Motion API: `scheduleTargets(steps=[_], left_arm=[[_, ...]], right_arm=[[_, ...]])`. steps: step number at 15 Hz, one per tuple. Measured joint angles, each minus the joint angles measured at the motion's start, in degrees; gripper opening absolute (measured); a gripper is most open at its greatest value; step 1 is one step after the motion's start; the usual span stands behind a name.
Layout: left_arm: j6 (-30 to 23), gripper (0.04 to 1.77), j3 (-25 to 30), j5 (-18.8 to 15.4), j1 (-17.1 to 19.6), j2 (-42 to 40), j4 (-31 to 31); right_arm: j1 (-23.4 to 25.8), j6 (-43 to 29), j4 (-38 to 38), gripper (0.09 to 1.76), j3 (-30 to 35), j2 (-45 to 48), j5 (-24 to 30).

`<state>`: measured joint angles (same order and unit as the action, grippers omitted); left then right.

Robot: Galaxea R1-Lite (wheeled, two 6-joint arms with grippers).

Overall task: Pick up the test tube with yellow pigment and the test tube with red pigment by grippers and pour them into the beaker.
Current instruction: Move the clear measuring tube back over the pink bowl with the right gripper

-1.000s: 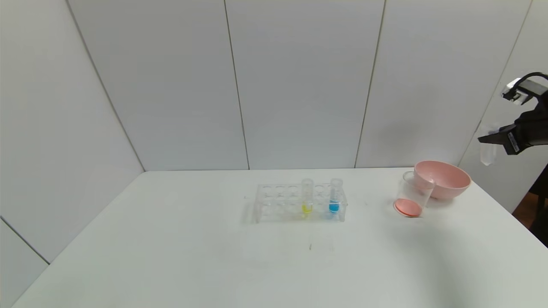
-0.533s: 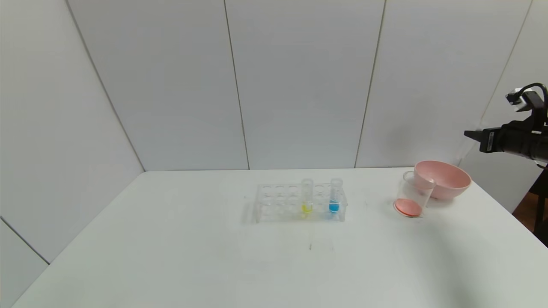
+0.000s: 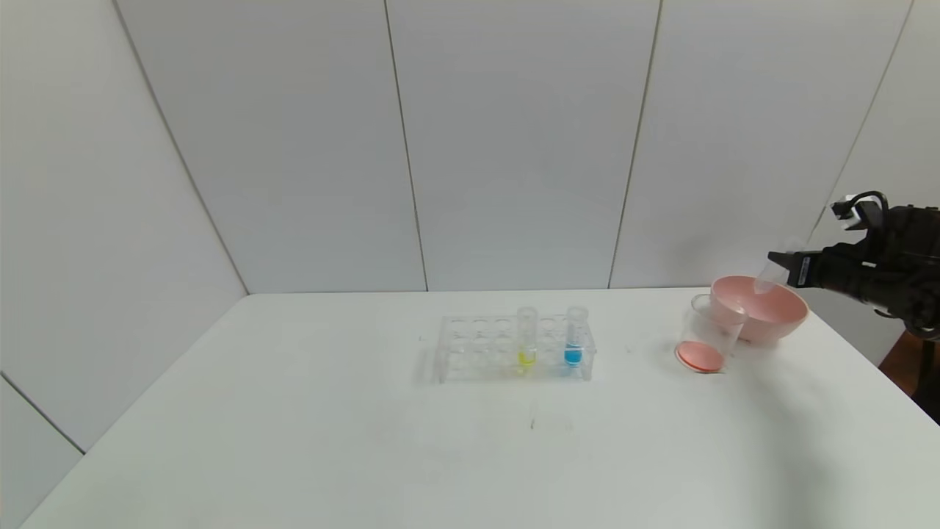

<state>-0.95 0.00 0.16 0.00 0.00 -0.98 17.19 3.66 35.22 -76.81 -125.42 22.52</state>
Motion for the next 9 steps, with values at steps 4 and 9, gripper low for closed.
scheduleTargets(steps=[4, 9], left_arm=[[0.0, 1.72, 0.0, 0.0, 0.0, 0.0, 0.0], [0.0, 1.72, 0.0, 0.0, 0.0, 0.0, 0.0]], right_arm=[[0.0, 0.1, 0.2, 0.50, -0.2, -1.9, 0.0], [-0.1, 0.4, 0.2, 0.62, -0.1, -2.2, 0.5]])
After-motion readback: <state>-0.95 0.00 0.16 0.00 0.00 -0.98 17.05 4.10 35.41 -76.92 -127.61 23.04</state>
